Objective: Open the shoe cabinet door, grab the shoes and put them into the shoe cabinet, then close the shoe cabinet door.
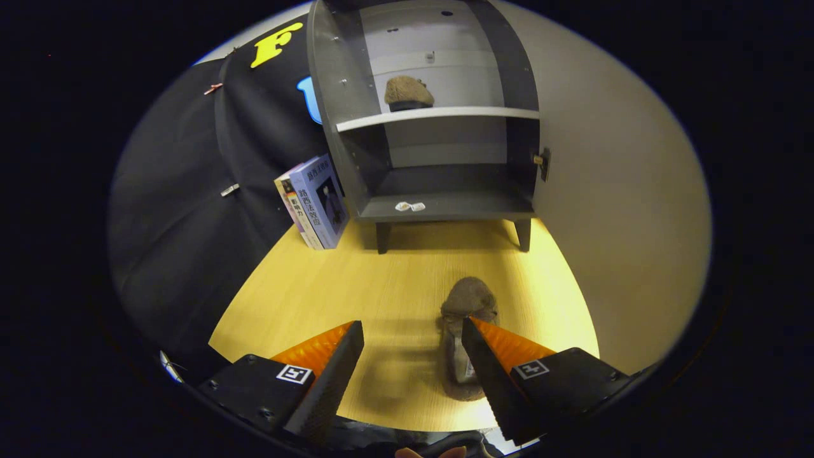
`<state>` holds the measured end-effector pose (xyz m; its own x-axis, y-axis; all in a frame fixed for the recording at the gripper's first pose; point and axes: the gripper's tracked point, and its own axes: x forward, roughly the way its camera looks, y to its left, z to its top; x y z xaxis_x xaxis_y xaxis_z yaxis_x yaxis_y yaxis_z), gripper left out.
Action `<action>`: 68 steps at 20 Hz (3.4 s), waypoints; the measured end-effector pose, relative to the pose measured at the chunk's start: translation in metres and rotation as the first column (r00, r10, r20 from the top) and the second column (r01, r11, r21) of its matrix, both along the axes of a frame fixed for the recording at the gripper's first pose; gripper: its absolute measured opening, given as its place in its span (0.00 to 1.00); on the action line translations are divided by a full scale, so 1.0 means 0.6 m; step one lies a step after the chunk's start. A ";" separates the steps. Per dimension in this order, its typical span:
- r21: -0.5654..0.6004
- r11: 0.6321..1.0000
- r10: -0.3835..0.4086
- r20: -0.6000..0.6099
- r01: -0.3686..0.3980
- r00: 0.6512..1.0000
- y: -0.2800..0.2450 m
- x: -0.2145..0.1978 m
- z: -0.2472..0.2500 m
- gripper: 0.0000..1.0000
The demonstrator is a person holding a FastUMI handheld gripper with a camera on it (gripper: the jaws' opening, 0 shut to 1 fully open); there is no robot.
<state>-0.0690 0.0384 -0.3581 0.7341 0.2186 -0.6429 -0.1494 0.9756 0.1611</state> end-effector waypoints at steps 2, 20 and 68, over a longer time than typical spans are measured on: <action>-0.013 1.000 -0.018 -0.028 0.017 0.999 -0.006 0.001 -0.026 0.99; -0.084 0.989 -0.130 -0.128 0.120 0.983 -0.015 0.104 -0.239 0.80; -0.099 0.962 -0.227 0.239 0.256 0.944 -0.093 0.769 0.319 0.12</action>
<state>0.3923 -0.0177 -0.1665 0.8823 -0.0555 -0.4674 0.0753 0.9969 0.0237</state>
